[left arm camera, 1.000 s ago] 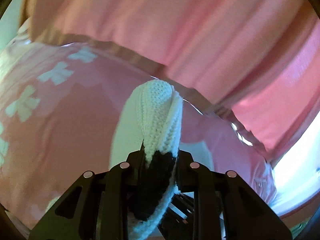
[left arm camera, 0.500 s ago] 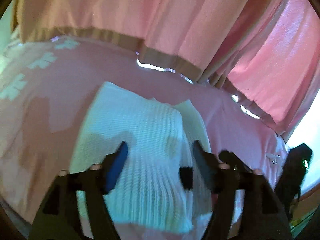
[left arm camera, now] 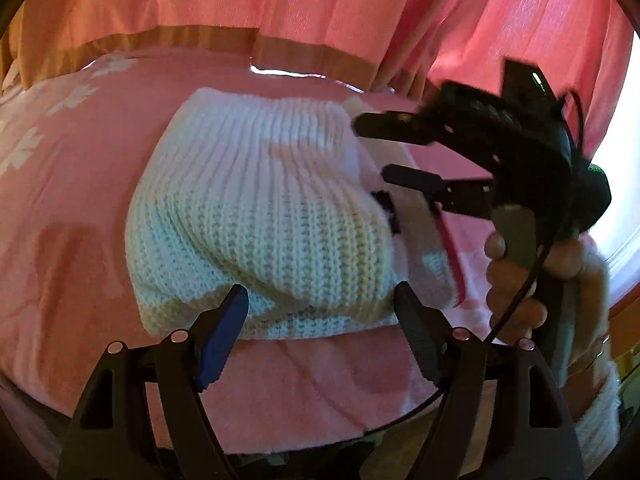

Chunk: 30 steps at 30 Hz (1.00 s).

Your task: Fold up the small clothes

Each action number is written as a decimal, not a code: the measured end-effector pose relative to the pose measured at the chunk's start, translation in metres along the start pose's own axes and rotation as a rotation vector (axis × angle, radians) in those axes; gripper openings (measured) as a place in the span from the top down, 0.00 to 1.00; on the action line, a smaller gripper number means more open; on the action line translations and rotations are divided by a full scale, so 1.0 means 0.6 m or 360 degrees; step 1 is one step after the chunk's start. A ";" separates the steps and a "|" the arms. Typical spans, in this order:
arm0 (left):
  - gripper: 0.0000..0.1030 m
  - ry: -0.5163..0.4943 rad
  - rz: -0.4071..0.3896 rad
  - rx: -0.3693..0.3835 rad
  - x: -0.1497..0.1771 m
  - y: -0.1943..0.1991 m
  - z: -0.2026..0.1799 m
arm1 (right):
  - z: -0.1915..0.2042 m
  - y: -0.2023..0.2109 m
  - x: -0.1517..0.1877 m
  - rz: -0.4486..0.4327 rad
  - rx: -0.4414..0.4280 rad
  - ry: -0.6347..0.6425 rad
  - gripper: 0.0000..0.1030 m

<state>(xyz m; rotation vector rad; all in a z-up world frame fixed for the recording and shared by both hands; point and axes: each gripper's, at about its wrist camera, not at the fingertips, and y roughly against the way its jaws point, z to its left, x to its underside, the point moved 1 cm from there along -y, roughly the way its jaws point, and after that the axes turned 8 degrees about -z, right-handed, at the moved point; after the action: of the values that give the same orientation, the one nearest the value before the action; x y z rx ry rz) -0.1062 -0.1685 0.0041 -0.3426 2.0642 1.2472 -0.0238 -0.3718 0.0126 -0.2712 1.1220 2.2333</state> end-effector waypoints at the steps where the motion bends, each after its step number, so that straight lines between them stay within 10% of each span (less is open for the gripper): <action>1: 0.30 -0.0019 0.0004 -0.0013 0.003 -0.004 -0.002 | 0.004 -0.018 0.003 0.0052 0.0018 0.0018 0.33; 3: 0.30 -0.0041 0.0013 -0.0028 0.007 -0.006 -0.002 | 0.009 -0.036 0.011 0.0083 0.0037 0.0048 0.39; 4: 0.30 -0.0041 0.0010 -0.0027 0.010 -0.002 -0.001 | 0.021 -0.042 0.014 0.0082 0.0017 0.0098 0.77; 5: 0.30 -0.0036 0.0002 -0.0017 0.009 0.005 0.000 | 0.027 -0.039 0.016 0.0078 -0.0006 0.0116 0.81; 10: 0.28 -0.0051 -0.0043 -0.0050 0.004 0.038 0.011 | 0.036 0.050 -0.021 -0.0273 -0.0117 0.0134 0.82; 14: 0.23 -0.0016 -0.0008 -0.0140 0.012 0.040 0.044 | -0.059 0.042 -0.022 -0.0218 0.0468 0.0035 0.74; 20: 0.23 0.0160 0.0003 -0.0139 0.011 0.035 0.079 | -0.029 0.150 0.048 -0.0418 0.0223 0.0050 0.46; 26: 0.23 0.0081 0.0104 -0.0117 0.023 0.005 0.070 | -0.010 0.122 0.142 -0.0138 0.0153 0.0015 0.46; 27: 0.24 0.0086 0.0113 -0.0103 0.023 -0.002 0.070 | -0.013 0.112 0.149 -0.0110 0.0173 0.0008 0.47; 29: 0.41 0.0091 0.0126 -0.0067 0.025 -0.011 0.067 | -0.009 0.092 0.151 -0.0089 0.0169 0.0020 0.87; 30: 0.62 0.0088 0.0156 -0.0072 0.022 -0.019 0.068 | -0.006 0.090 0.145 -0.0101 0.0158 0.0030 0.87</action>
<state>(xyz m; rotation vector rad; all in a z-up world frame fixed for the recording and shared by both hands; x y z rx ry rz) -0.0926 -0.1376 -0.0248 -0.3027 2.1247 1.3586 -0.1255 -0.3609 0.0076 -0.2831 1.2134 2.1165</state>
